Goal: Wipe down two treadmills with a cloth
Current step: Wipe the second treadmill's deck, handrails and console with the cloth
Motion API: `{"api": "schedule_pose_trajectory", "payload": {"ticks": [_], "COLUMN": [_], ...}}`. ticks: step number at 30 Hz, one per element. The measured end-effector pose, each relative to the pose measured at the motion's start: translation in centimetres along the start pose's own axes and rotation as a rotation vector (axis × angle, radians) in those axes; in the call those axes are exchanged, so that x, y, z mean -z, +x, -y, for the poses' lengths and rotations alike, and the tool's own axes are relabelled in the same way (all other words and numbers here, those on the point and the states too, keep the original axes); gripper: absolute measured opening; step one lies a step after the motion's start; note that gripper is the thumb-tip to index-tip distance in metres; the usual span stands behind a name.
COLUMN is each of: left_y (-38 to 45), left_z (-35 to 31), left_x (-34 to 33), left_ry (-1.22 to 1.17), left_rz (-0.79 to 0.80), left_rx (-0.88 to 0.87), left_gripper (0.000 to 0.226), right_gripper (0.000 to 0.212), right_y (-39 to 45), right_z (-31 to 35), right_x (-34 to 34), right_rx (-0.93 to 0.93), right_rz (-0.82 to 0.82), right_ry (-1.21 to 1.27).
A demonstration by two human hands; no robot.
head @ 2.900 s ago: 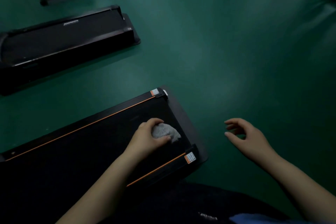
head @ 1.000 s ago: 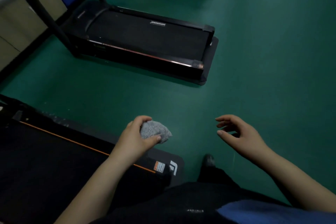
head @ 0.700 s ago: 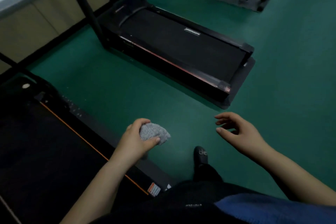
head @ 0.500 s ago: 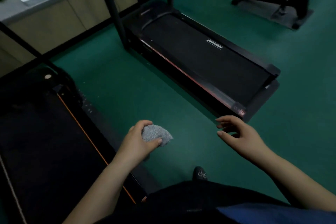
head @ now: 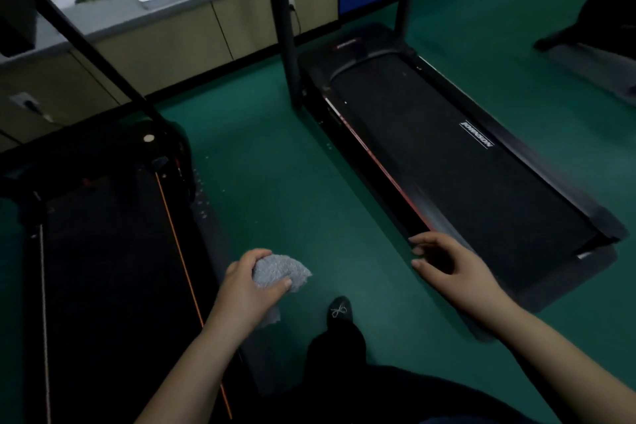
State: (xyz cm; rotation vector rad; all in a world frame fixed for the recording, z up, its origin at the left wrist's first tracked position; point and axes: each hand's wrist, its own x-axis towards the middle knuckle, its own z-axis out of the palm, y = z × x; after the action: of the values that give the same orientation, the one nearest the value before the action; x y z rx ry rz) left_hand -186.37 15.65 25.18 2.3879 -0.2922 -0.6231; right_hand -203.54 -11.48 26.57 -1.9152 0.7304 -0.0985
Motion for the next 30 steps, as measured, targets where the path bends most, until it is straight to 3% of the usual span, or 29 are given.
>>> {"api": "schedule_pose_trajectory", "payload": {"ticks": [14, 23, 30], "left_y": [20.9, 31.0, 41.1], "left_z": [-10.1, -14.7, -23.1], "left_x": [5.5, 3.8, 4.2], "left_ry": [-0.011, -0.054, -0.092], "left_rz": [-0.050, -0.073, -0.167], "left_rx": [-0.108, -0.004, 0.011], "left_gripper": [0.056, 0.053, 0.059], "right_gripper": [0.029, 0.031, 0.029], "right_y": [21.1, 36.3, 49.9], "right_z": [6.6, 8.5, 12.5], "right_x": [2.5, 5.1, 9.7], "right_rx": [0.055, 0.105, 0.197], "right_rz": [-0.013, 0.078, 0.149], "right_ry": [0.047, 0.039, 0.044]}}
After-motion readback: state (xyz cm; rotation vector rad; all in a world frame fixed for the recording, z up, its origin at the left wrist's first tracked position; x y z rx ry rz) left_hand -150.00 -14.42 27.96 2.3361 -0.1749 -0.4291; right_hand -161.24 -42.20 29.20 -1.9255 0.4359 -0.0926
